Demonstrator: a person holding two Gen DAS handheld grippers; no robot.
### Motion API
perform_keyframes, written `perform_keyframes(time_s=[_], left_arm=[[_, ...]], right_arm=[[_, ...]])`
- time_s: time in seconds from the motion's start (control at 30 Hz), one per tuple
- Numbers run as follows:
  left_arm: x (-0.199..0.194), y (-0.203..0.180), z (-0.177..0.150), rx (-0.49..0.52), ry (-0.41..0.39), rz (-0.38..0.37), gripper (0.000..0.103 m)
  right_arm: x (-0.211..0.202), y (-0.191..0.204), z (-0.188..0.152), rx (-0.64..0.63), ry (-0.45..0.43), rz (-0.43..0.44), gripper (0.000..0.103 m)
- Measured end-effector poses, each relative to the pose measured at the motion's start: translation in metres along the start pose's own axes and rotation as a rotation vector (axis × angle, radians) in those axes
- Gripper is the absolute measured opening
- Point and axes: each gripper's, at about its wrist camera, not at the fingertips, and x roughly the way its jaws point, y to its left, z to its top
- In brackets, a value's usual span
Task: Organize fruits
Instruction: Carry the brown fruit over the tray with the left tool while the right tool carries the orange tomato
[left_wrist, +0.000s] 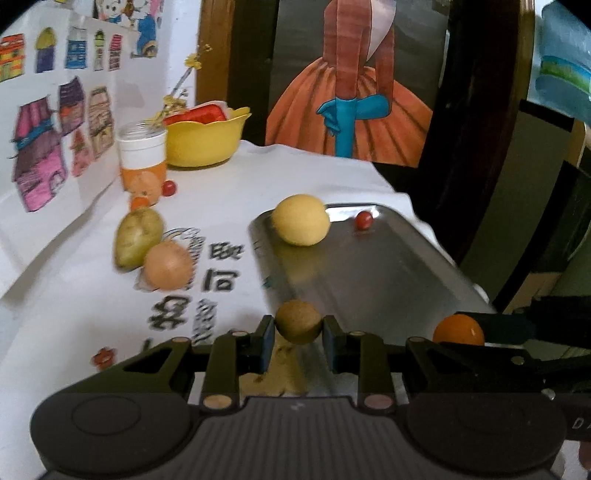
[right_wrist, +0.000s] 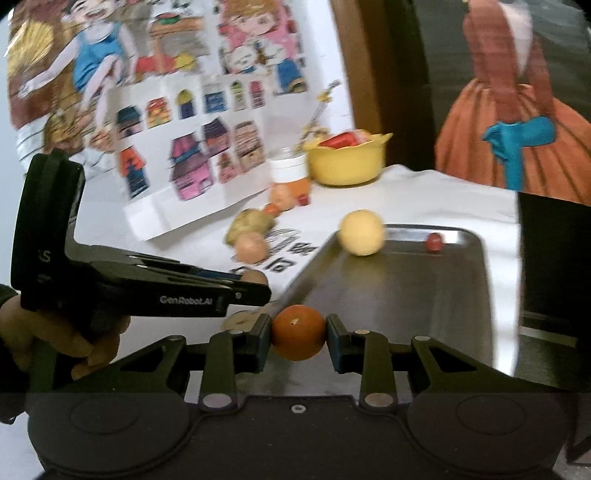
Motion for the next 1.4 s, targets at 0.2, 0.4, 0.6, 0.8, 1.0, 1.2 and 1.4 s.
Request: perform_keyframes(time_s=[0.2,0.4,0.6,0.8,1.0,1.2,1.4], left_arm=[[0.028,-0.013,0.018,-0.035,0.005,-0.031,0.030],[0.056,-0.020,0.032,-0.062,0.006,-0.037,0.030],[0.079,-0.022,0.041,-0.072,0.022,-0.030,0.030],[0.094,-0.018,0.043,-0.086,0.039,-0.023,0.030],[0.102,-0.014,0.046,-0.086,0.045,-0.014,0.030],[0.107,-0.010,0.046,-0.096,0.052,-0.025,0.030],[0.109,-0.008,0.044,-0.103,0.054,-0.029,0.031]], right_arm=[[0.001,-0.036,0.008,0.012,-0.028,-0.065,0.034],[0.015,-0.063,0.013,0.034,-0.028,-0.090,0.034],[0.036,-0.080,0.016,0.041,-0.011,-0.106,0.034],[0.059,-0.091,0.022,0.022,0.013,-0.120,0.034],[0.083,-0.100,0.037,-0.027,0.027,-0.142,0.034],[0.113,-0.105,0.055,-0.079,0.058,-0.144,0.034],[0.127,-0.106,0.056,-0.098,0.092,-0.152,0.034]])
